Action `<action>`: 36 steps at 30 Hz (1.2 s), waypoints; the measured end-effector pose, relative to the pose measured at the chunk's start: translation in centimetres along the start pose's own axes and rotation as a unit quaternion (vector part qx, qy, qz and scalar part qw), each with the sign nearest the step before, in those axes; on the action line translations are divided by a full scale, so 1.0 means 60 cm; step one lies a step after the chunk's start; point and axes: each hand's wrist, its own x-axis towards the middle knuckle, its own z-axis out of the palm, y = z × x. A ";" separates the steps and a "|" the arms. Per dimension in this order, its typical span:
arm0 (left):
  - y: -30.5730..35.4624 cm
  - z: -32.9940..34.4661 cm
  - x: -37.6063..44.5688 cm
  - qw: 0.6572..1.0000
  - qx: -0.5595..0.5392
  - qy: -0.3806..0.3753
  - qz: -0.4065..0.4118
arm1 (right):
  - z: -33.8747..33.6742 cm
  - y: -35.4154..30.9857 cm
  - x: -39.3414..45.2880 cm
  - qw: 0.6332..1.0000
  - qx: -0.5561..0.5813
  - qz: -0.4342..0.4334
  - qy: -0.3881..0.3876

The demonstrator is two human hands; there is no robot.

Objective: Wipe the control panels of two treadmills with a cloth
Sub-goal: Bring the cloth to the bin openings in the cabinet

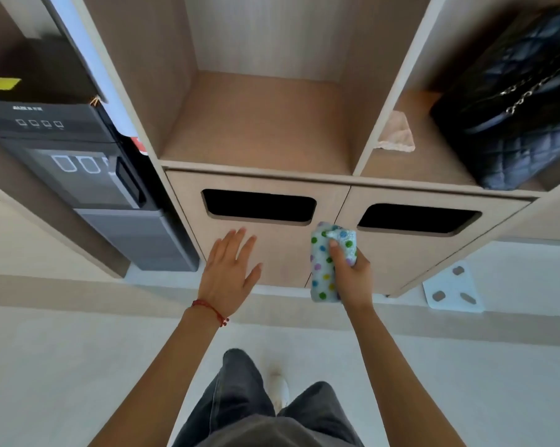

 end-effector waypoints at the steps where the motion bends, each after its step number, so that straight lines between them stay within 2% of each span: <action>1: -0.008 0.000 0.024 1.000 0.001 0.002 -0.002 | 0.008 -0.010 0.022 1.000 0.003 0.000 -0.001; 9: -0.081 0.005 0.239 0.999 -0.021 0.025 0.019 | 0.093 -0.085 0.204 1.000 -0.007 -0.018 0.025; 17: -0.141 0.005 0.403 0.999 -0.014 -0.008 0.039 | 0.166 -0.140 0.355 0.997 -0.058 0.019 0.049; 23: -0.161 0.015 0.456 0.999 -0.005 -0.030 0.041 | 0.188 -0.154 0.414 0.991 -0.110 0.039 0.059; 29: -0.171 0.034 0.480 0.999 0.006 -0.037 0.018 | 0.200 -0.143 0.456 0.971 -0.227 0.014 0.067; 36: -0.167 0.046 0.479 0.999 0.001 -0.039 0.001 | 0.208 -0.130 0.462 0.952 -0.292 -0.003 0.086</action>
